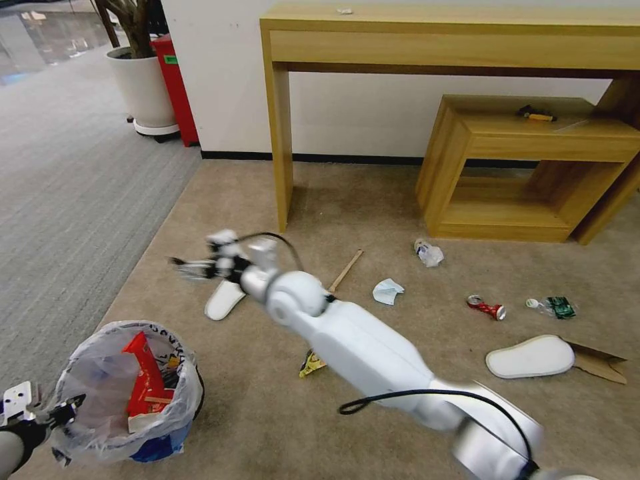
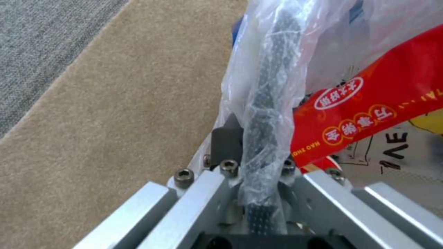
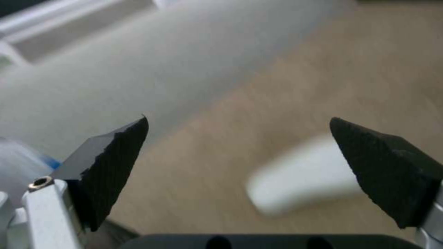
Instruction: Pick up the trash bin and place the garbage on the floor into it.
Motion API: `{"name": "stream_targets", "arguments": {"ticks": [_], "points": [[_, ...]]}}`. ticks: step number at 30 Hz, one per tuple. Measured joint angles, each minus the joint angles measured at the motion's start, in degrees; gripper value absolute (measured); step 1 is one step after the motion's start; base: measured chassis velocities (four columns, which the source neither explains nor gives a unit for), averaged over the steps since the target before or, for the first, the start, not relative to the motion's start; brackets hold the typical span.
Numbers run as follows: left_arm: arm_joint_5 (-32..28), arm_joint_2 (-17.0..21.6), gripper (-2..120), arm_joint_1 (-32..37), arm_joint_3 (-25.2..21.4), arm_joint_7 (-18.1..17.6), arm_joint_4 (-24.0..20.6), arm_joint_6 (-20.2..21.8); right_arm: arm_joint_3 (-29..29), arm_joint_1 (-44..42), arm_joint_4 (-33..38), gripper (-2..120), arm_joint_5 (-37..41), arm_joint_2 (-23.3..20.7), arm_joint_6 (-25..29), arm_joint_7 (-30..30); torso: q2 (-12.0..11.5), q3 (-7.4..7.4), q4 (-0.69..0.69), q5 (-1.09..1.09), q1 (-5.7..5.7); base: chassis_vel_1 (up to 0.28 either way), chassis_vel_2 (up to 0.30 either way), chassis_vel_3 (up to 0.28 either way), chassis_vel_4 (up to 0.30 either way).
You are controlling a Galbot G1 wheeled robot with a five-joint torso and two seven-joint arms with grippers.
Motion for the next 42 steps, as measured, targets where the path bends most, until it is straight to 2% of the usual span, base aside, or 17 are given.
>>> {"name": "stream_targets", "arguments": {"ticks": [6,8,15,20,28,30,33,35,38,39,42], "points": [[0.0,-0.1,0,0.3,-0.2,0.1,0.2,0.0,1.7,-4.4,-4.0,100,-1.9,-2.2,-2.1,1.3,0.0,0.0,0.02,0.0,0.0,0.0,0.0,0.0,0.0],[0.0,0.0,0,0.3,-0.1,0.2,0.2,0.0,3.0,-8.3,-9.1,100,-4.7,-3.3,-5.5,2.3,0.0,0.0,0.02,-0.01,0.0,0.0,0.0,0.0,0.0],[0.1,0.0,0,0.2,0.3,-0.1,-0.2,0.0,4.6,-9.7,-13.6,100,-5.5,-2.9,-9.9,2.8,0.0,0.0,0.02,-0.01,0.0,0.0,0.0,0.0,0.0],[0.5,-0.1,0,0.0,0.6,-0.3,-0.5,0.0,6.3,-9.3,-21.6,100,-8.6,0.1,-8.2,-1.3,0.0,0.0,0.03,-0.02,0.0,0.0,0.0,0.0,0.0],[0.5,0.0,0,0.0,0.7,-0.4,-1.3,0.0,7.4,-7.9,-28.1,99,-12.0,3.7,-5.9,-5.9,0.0,0.0,0.02,-0.02,0.0,0.0,0.0,0.0,0.0],[0.5,0.0,0,0.1,0.7,-0.5,-1.4,0.0,7.6,-7.7,-28.9,95,-12.2,4.4,-6.0,-6.0,0.0,0.0,0.03,-0.02,0.0,0.0,0.0,0.0,0.0],[0.5,0.1,0,0.2,0.6,-0.5,-1.7,0.0,7.6,-7.4,-30.6,81,-12.8,5.4,-6.0,-6.1,0.0,0.0,0.03,-0.03,0.0,0.0,0.0,0.0,0.0],[0.5,0.1,0,0.2,0.5,-0.5,-1.8,0.0,7.6,-7.3,-31.1,77,-13.0,5.6,-6.0,-6.1,0.0,0.0,0.02,-0.03,0.0,0.0,0.0,0.0,0.0],[0.4,0.3,0,0.2,0.4,-0.6,-2.0,0.0,8.1,-6.9,-32.9,64,-13.8,6.5,-5.6,-6.1,0.0,-0.01,0.01,-0.03,0.0,0.0,0.0,0.0,0.0],[0.4,0.3,0,0.2,0.4,-0.6,-2.0,0.0,8.1,-6.9,-32.9,64,-13.8,6.5,-5.6,-6.1,0.0,-0.01,0.01,-0.03,0.0,0.0,0.0,0.0,0.0],[0.3,0.4,0,0.0,0.3,-0.6,-2.2,0.0,8.3,-6.9,-33.2,48,-14.2,6.4,-5.4,-6.1,0.0,-0.01,0.0,-0.04,0.0,0.0,0.0,0.0,0.0]]}}
